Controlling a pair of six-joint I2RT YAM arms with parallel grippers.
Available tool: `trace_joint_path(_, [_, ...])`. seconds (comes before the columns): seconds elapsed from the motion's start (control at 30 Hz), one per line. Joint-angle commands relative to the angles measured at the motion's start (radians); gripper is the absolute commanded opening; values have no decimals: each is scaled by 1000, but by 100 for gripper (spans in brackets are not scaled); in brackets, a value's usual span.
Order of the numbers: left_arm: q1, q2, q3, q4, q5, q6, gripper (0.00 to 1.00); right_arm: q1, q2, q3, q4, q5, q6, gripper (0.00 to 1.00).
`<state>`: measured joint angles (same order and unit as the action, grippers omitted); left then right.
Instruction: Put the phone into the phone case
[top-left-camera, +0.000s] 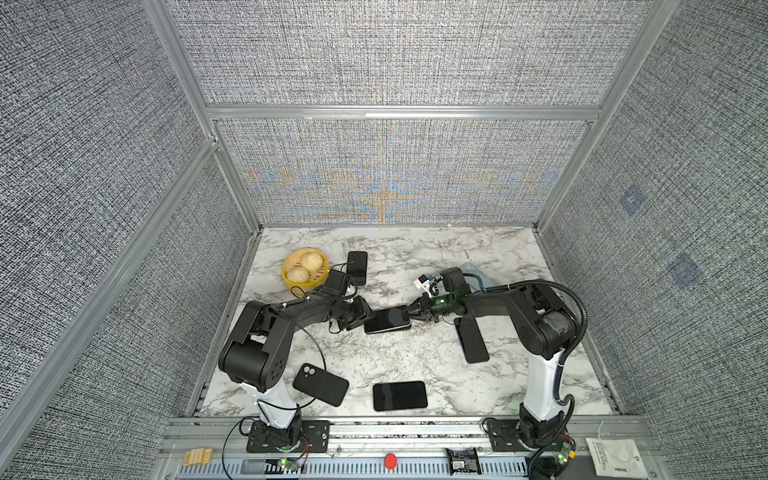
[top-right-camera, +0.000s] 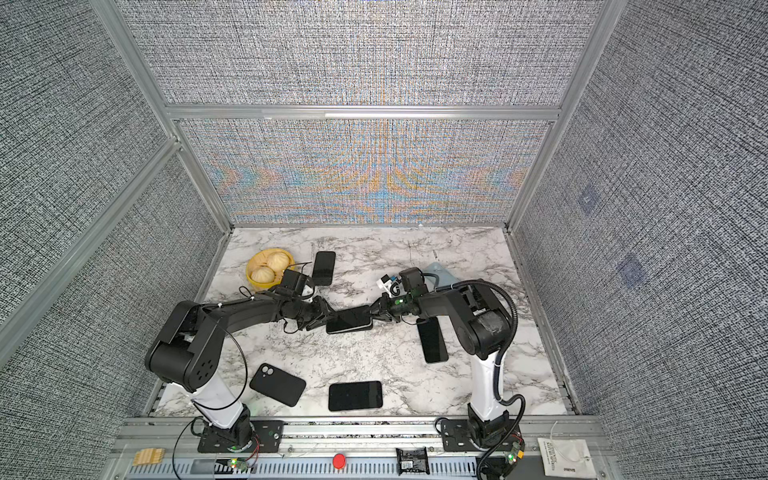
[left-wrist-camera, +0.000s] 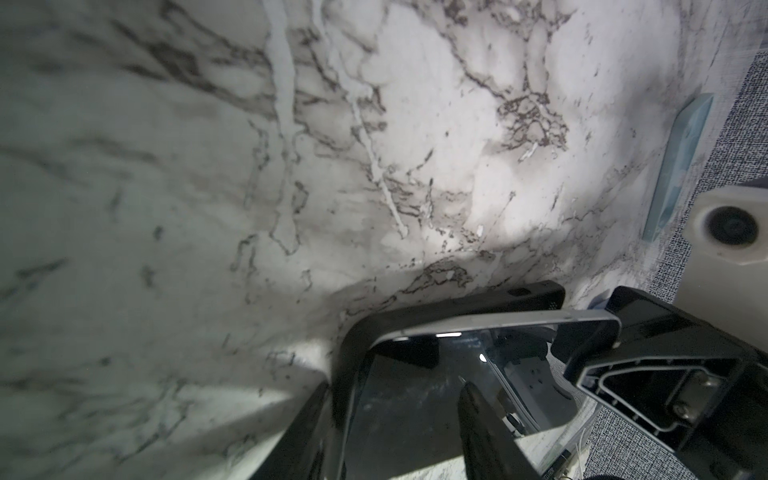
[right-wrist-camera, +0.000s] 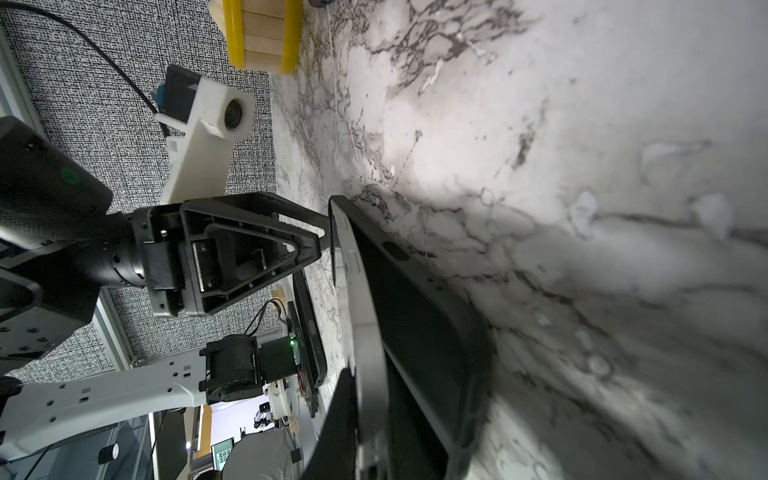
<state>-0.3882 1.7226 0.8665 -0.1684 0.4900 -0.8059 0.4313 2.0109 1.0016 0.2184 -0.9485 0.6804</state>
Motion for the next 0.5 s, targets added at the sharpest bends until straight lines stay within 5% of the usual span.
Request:
trace_joint_path(0.0, [-1,-4,-3,9,39,-6,50,10,9,24,-160,98,-56,13])
trace_joint_path(0.47, [-1,-32,-13,0,27,1,50,-1,-7,106,-338,111,-166,45])
